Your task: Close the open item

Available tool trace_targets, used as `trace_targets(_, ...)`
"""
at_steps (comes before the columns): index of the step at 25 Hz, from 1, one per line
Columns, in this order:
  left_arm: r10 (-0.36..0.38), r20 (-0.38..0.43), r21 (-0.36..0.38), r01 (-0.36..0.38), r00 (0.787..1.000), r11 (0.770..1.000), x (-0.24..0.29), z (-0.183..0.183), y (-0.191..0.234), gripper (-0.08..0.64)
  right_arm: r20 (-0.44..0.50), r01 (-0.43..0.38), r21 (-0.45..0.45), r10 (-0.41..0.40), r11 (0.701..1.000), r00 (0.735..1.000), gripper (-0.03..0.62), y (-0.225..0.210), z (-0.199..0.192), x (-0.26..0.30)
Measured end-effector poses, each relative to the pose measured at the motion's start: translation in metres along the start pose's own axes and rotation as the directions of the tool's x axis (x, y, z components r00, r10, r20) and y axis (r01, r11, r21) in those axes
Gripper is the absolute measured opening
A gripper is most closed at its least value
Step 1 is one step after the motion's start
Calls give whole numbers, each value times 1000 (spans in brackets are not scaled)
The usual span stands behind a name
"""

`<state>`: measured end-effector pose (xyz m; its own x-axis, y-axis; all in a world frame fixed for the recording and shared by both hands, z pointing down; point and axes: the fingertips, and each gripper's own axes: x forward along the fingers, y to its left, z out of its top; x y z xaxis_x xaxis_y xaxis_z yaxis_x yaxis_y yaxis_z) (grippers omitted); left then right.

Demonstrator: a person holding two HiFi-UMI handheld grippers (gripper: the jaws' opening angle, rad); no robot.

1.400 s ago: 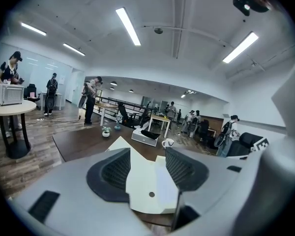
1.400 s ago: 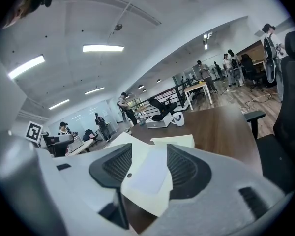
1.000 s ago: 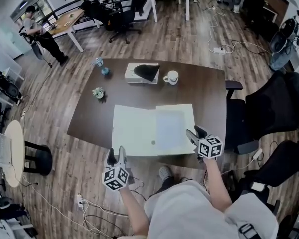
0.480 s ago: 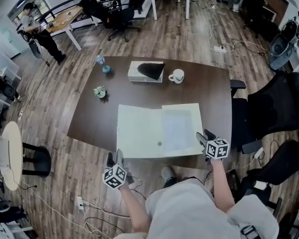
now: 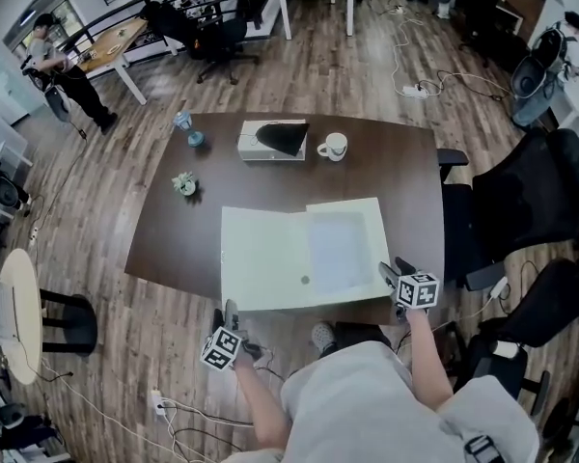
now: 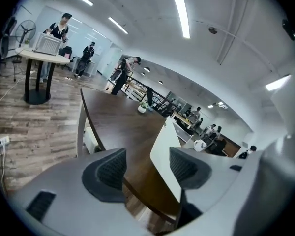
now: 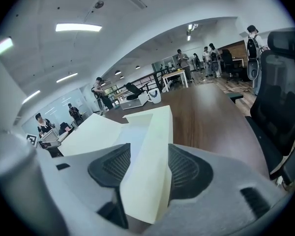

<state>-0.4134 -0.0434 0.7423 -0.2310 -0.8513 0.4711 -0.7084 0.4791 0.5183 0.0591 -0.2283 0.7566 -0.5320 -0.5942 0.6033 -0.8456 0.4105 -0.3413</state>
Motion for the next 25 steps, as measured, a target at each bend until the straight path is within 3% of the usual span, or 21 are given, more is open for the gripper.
trace_targets(4,-15,-23,-29,15,1000,999,12,-19,-4,244,-19,19,20,-19,1000,1000,259,-8,-11,5)
trace_targets(8,-40,-28,-67,38,999,997,19,-27,-12,244,-54,16,63,-12,998,998,328,-12,-24,10)
trace_targets(13,-82,-9,-123,81,997,989,26,-26,-21,228,-82,8,82,-1,997,997,334,-12,-34,17)
trace_targets(18,-94,-38,-92,90,995,992,31,-38,-25,157,-118,-14,97,26,995,993,334,-10,-49,23)
trace_targets(21,-109,-12,-91,107,994,990,29,-35,-28,63,-140,-24,98,37,995,989,311,-7,-51,25)
trace_targets(25,-154,9,-113,154,988,982,26,-31,-34,34,-157,-14,91,28,996,987,297,-6,-53,24)
